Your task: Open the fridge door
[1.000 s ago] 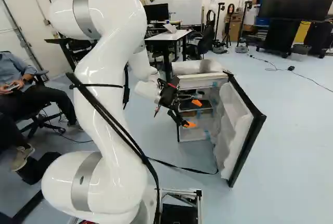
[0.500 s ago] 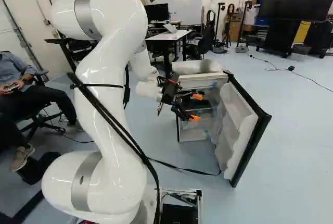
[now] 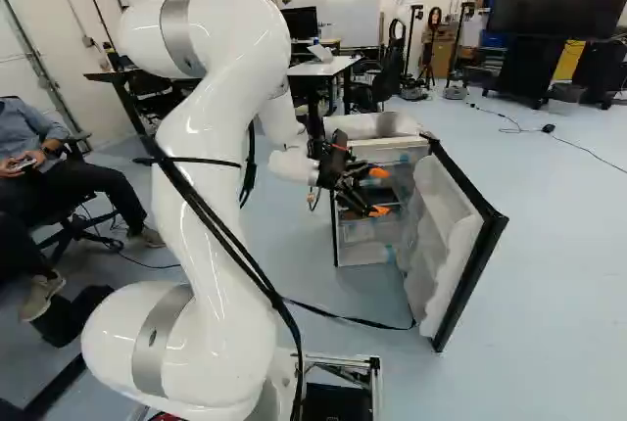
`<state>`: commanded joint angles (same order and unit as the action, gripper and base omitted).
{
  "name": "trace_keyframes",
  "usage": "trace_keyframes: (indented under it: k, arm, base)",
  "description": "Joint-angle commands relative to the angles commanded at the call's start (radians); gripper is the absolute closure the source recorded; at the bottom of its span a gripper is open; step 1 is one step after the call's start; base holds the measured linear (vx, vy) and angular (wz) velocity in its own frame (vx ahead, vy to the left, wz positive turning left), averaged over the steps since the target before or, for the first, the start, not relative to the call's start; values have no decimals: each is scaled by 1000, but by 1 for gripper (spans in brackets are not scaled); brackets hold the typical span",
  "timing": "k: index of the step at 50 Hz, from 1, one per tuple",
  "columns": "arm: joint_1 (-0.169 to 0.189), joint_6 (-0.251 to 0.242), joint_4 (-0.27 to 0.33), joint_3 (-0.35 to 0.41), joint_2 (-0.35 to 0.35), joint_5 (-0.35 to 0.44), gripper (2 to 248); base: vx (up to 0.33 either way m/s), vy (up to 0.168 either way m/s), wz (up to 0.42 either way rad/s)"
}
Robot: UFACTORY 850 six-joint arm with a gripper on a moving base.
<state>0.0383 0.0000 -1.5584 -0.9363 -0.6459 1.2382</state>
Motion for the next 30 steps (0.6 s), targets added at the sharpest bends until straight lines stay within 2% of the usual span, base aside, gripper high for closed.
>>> trace_keyframes:
  k: [14, 30]
  arm:
    - [28, 0, 103, -7, -4, -73, 3]
    - [48, 0, 258, 26, 16, -153, 3]
  base:
    - [0, 0, 0]
    - [0, 0, 0]
